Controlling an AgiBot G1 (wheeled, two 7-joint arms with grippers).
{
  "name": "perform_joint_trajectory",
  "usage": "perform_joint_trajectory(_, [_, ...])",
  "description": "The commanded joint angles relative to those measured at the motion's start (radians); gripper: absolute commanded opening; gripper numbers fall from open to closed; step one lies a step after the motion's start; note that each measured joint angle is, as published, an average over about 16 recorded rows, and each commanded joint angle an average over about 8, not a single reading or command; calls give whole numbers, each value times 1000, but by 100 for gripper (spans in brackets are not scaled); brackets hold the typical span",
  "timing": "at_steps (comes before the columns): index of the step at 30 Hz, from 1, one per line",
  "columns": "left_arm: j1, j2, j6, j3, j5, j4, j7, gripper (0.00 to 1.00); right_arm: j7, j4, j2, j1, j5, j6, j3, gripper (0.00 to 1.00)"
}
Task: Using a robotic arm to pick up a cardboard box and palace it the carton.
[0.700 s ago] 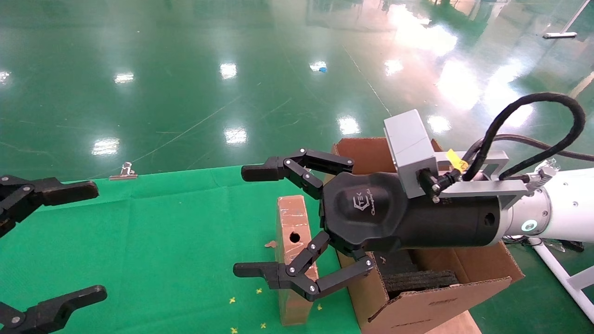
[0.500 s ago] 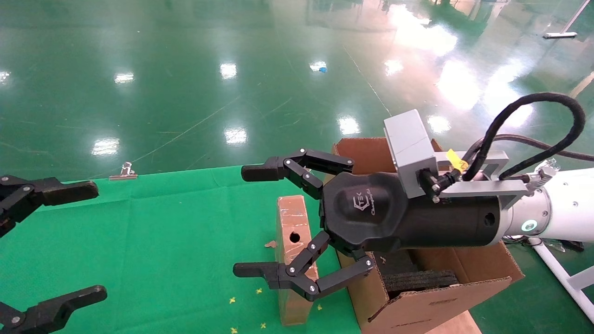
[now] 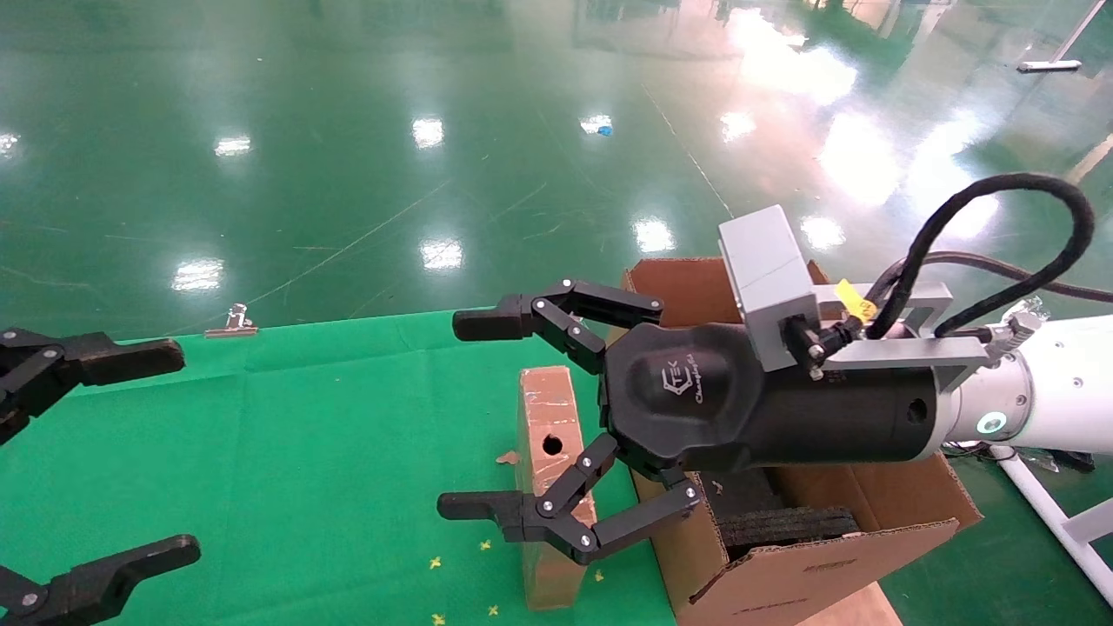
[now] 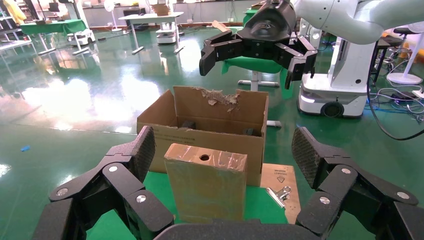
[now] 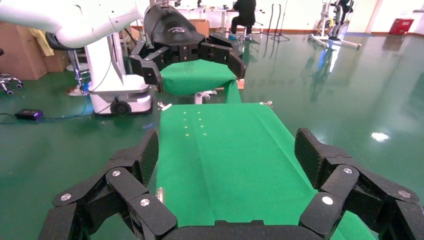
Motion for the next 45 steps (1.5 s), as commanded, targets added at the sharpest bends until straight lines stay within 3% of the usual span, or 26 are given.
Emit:
perform_joint_trajectory(1, [0, 0, 0, 0, 0, 0, 0, 100, -1, -2, 4, -4, -5, 1, -1, 100])
perform_joint_trajectory(10, [0, 0, 0, 1, 0, 1, 1, 100, 137, 5, -61, 145, -268, -4, -147, 100])
perform_joint_trajectory(17, [-1, 0, 0, 1, -1, 1, 1, 100, 300, -45, -200, 401, -574, -82, -342, 100])
perform_joint_trajectory(22, [-1, 0, 0, 2, -1, 1, 1, 100, 389, -79, -276, 604, -707, -108, -518, 100])
perform_joint_trajectory(28, [-1, -1, 0, 2, -1, 1, 1, 100, 465, -80, -314, 825, -728, -113, -764, 100])
perform_joint_trajectory(33, [-1, -1, -1, 3, -2, 1, 1, 100, 508, -65, -345, 950, -695, -110, -975, 100])
perform_joint_trajectory(38, [-1, -1, -1, 3, -2, 1, 2, 100, 532, -72, -377, 1008, -653, -98, -1117, 100])
perform_joint_trajectory(45, [-1, -1, -1, 3, -2, 1, 2, 100, 561, -130, -413, 1042, -626, -84, -1200, 100])
